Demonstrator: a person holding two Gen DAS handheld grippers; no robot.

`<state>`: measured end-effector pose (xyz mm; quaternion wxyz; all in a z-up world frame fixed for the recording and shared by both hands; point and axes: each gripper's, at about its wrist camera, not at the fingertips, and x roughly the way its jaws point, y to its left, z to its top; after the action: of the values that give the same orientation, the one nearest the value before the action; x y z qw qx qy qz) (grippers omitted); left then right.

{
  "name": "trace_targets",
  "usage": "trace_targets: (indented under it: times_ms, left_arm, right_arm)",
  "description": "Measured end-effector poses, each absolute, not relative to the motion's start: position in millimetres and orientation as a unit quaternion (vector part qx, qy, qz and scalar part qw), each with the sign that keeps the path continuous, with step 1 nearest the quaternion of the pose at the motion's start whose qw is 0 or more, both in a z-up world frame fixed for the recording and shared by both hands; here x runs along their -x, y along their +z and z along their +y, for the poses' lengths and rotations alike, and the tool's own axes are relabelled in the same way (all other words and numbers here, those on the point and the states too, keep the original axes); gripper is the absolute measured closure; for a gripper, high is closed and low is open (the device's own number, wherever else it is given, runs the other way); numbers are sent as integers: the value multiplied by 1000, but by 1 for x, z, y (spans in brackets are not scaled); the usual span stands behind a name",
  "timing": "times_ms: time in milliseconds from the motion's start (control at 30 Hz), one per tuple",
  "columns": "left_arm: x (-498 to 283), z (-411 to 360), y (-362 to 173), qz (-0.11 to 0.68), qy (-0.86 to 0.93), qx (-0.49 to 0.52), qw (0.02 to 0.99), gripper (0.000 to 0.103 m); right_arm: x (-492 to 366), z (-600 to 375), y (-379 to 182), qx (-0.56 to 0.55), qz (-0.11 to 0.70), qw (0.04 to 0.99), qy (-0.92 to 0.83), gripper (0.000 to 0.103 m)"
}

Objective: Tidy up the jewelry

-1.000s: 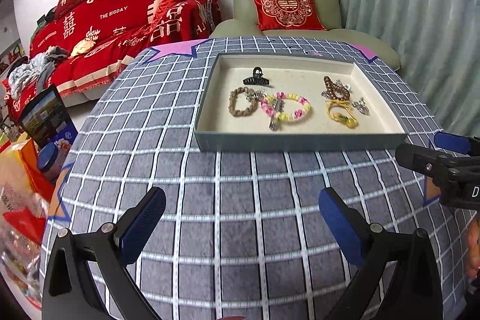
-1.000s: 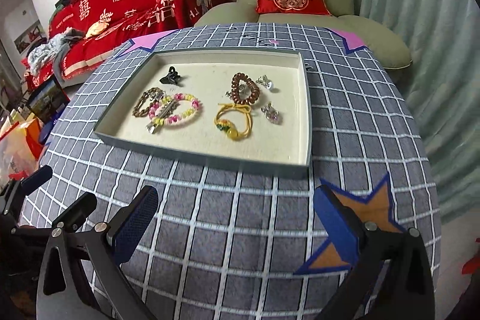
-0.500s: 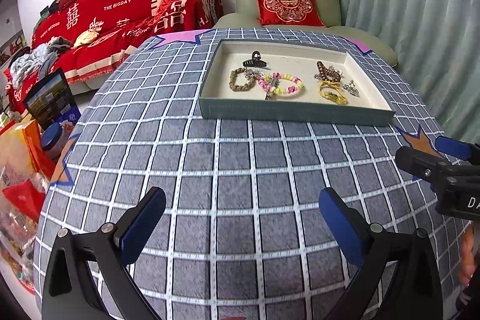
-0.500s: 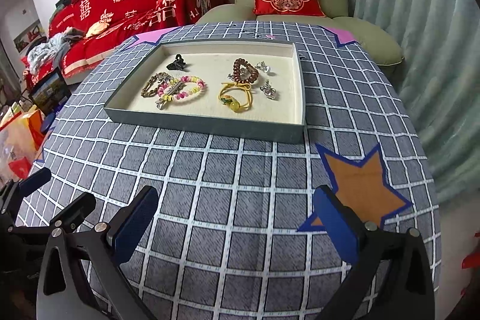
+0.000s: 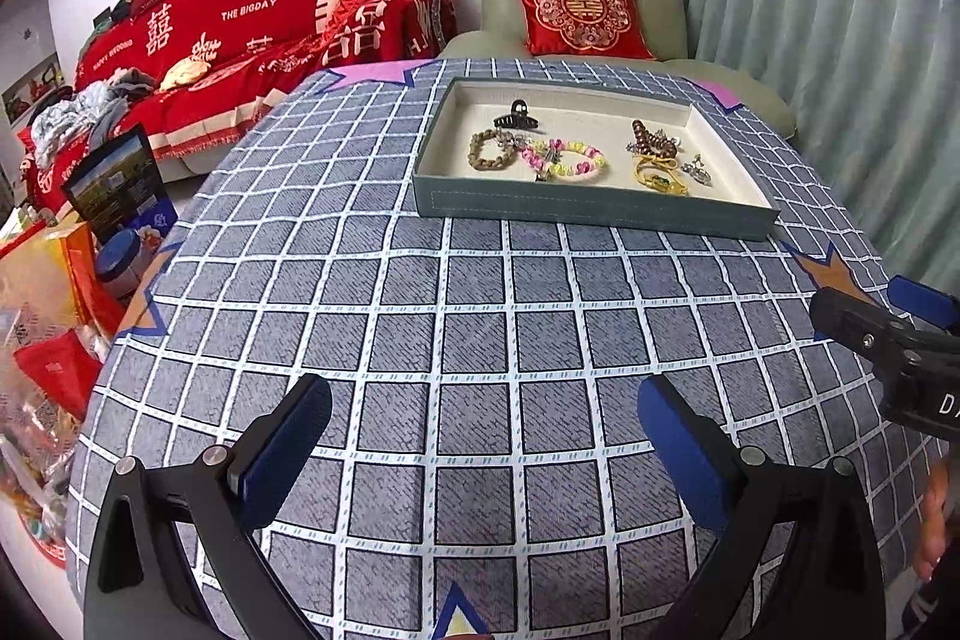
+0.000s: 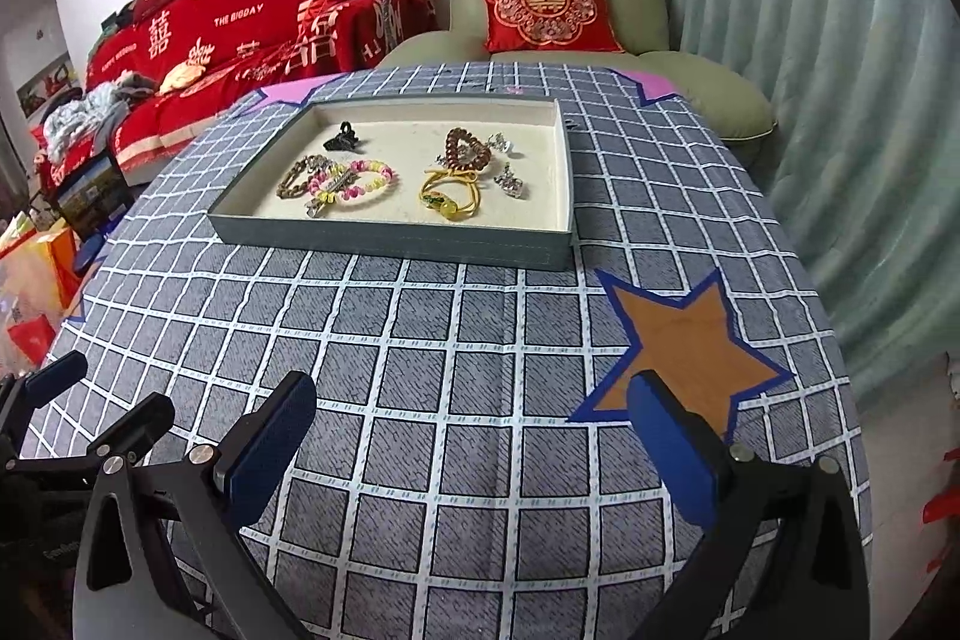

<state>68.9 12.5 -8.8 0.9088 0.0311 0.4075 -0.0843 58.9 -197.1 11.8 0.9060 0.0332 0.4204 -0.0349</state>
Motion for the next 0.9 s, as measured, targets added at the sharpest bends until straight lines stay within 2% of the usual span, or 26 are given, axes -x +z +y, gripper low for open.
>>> trace_targets:
  times_ms: [900]
  left_arm:
    - [-50, 32, 14, 360, -62, -7, 931, 0]
  right_arm:
    - [-19, -199, 26, -37, 361, 929, -69, 0]
